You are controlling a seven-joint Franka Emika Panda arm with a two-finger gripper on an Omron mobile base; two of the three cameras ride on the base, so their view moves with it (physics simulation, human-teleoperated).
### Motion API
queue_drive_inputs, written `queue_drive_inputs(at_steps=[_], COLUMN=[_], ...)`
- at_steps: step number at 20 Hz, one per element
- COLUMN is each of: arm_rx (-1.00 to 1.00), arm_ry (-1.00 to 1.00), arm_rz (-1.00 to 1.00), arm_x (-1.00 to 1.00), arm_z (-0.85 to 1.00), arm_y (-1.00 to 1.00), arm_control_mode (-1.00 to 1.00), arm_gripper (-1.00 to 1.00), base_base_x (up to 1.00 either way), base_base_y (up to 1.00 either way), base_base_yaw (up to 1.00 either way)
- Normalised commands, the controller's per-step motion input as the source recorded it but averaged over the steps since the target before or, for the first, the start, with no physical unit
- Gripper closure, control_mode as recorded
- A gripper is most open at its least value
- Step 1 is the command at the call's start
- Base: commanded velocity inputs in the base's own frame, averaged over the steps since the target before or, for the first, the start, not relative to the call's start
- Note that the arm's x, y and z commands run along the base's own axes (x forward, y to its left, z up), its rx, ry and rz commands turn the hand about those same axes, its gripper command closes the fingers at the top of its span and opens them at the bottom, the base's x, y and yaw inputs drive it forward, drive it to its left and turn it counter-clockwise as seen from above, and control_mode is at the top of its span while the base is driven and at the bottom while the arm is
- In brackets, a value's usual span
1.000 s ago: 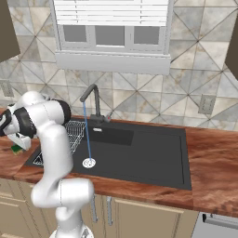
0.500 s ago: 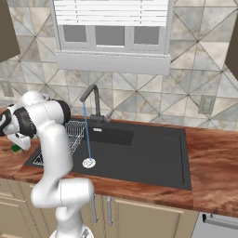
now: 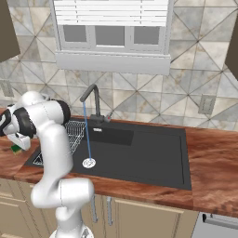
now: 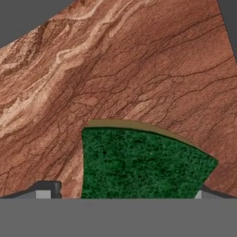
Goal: Soak the sponge with water for a few seconds and then drop it inside the sink.
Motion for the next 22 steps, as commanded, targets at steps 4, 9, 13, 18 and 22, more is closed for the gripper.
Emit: queue_drive_inputs(at_steps=[4, 9, 13, 18, 22], arm_rx=[0.00, 0.00, 0.01, 0.00, 0.00], arm_ry=[0.00, 0.00, 0.01, 0.00, 0.00], arm_rz=[0.00, 0.00, 0.00, 0.00, 0.00], arm_x=[0.00, 0.00, 0.00, -0.05, -0.08], arm_z=[0.00, 0.00, -0.01, 0.26, 0.72], arm_y=[0.00, 0.00, 0.00, -0.16, -0.31], arm_control_mode=[-1.00, -1.00, -1.00, -1.00, -1.00], arm_gripper=[1.00, 1.00, 1.00, 1.00, 1.00], base_base_x=[0.00, 0.00, 0.00, 0.00, 0.00], base_base_y=[0.00, 0.00, 0.00, 0.00, 0.00], base_base_yaw=[0.00, 0.00, 0.00, 0.00, 0.00])
